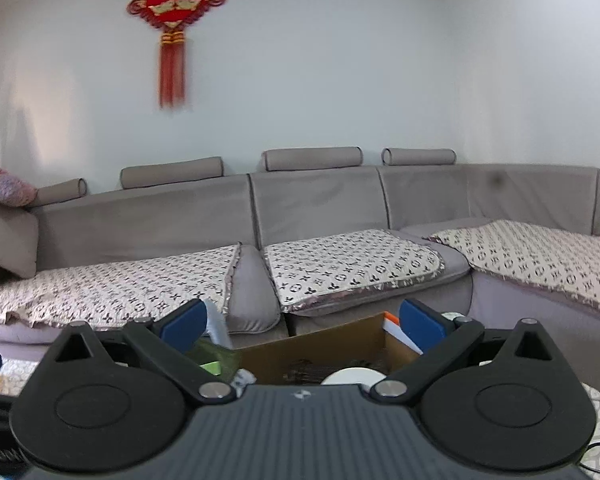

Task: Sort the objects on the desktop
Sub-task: 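Open the right gripper to drop the tape roll while the left gripper releases the phone case, then move both grippers back over the items on the bed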

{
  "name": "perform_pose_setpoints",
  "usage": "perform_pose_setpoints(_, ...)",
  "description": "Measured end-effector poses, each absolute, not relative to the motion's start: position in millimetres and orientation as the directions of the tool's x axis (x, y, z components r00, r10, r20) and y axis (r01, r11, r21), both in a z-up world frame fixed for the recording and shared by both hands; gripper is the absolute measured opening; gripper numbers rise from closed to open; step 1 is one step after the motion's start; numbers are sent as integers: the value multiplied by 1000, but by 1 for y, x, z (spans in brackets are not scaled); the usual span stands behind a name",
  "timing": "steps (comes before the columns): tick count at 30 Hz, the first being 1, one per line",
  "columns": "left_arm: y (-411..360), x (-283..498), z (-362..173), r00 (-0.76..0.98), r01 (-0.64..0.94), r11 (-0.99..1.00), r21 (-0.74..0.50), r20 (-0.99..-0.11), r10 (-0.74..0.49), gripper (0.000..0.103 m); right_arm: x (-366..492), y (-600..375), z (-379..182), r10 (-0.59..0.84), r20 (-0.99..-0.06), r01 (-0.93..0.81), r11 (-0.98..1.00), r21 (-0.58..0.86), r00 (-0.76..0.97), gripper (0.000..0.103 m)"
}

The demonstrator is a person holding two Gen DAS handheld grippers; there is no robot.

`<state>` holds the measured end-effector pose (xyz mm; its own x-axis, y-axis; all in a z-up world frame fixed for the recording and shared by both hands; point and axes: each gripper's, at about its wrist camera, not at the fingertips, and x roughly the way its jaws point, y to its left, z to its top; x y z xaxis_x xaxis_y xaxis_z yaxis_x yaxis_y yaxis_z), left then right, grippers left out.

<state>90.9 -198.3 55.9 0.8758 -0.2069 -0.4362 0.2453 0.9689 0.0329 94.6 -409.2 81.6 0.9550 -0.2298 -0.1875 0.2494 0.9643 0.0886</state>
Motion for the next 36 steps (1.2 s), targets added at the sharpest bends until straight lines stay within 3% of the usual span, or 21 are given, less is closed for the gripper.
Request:
perform_pose_setpoints(10, -150, 87, 54, 898, 159, 986, 47, -423, -125, 103, 92, -372, 90, -168, -156, 178, 983, 51, 973, 103)
perform_pose_setpoints(23, -82, 73, 26, 919, -16, 999, 46, -394, 33, 103, 70, -284, 85, 94, -141, -96, 995, -3, 985, 103)
perform_pose_setpoints(36, -57, 61, -9, 918, 1, 994, 107, -395, 42, 103, 46, -223, 26, 193, -318, -234, 967, -98, 928, 103)
